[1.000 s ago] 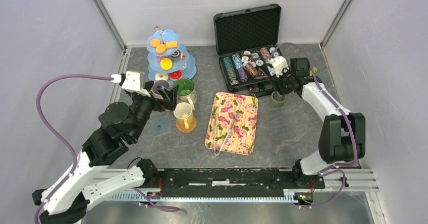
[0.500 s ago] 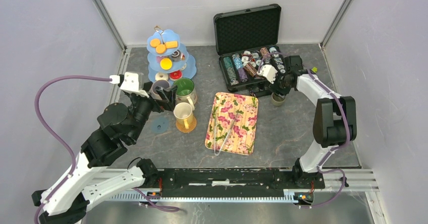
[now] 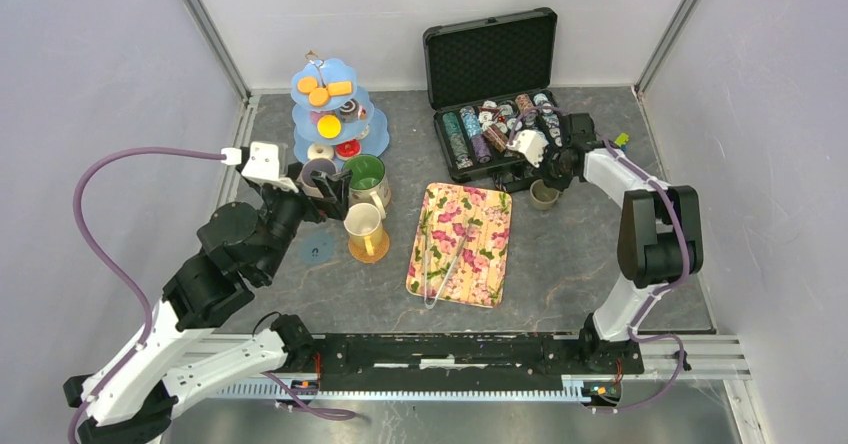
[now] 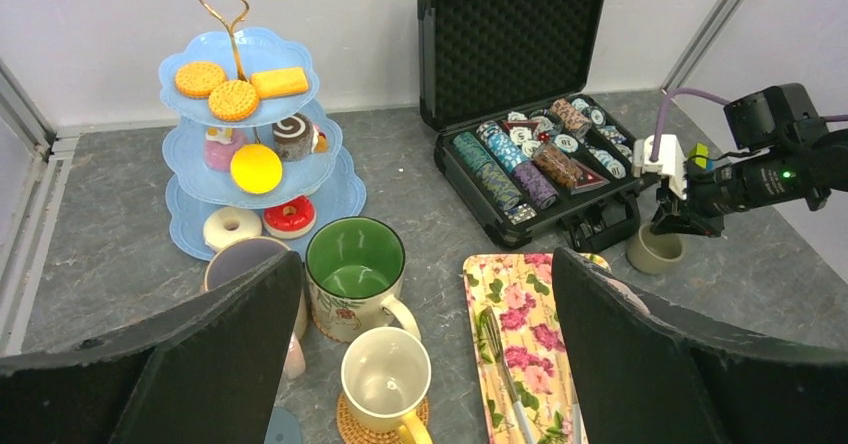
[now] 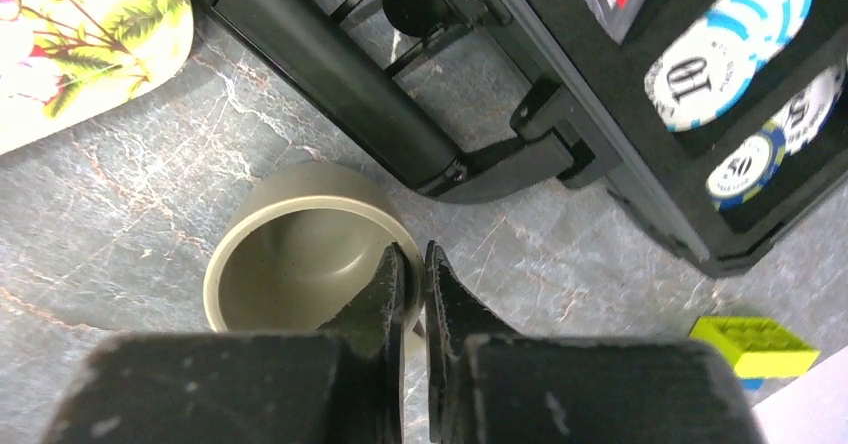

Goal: Serve the afternoon tea
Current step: Pick up the cup at the center of the board.

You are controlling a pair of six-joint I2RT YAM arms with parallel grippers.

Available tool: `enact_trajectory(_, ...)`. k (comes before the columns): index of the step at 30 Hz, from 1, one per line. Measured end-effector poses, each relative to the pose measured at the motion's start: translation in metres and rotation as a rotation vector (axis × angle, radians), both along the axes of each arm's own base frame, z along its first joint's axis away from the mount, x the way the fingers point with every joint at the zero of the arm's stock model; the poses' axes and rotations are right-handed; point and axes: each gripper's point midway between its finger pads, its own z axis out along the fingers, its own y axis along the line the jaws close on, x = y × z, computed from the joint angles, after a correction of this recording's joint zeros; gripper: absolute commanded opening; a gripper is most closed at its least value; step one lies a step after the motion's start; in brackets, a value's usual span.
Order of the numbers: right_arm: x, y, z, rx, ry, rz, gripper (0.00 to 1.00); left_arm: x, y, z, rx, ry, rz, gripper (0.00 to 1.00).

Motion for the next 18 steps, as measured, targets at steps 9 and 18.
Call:
enact_trajectory(9, -0.037, -0.002, 0.037, 0.087, -0.094, -0.282, 0.0, 0.009, -0.019, -0.013, 0.032, 0.048, -0.029, 1.0)
enact_trajectory(18, -0.05, 0.093, 0.145, 0.457, -0.339, -0.485, 0.0, 0.024, -0.062, -0.043, 0.016, 0.176, -0.093, 1.0)
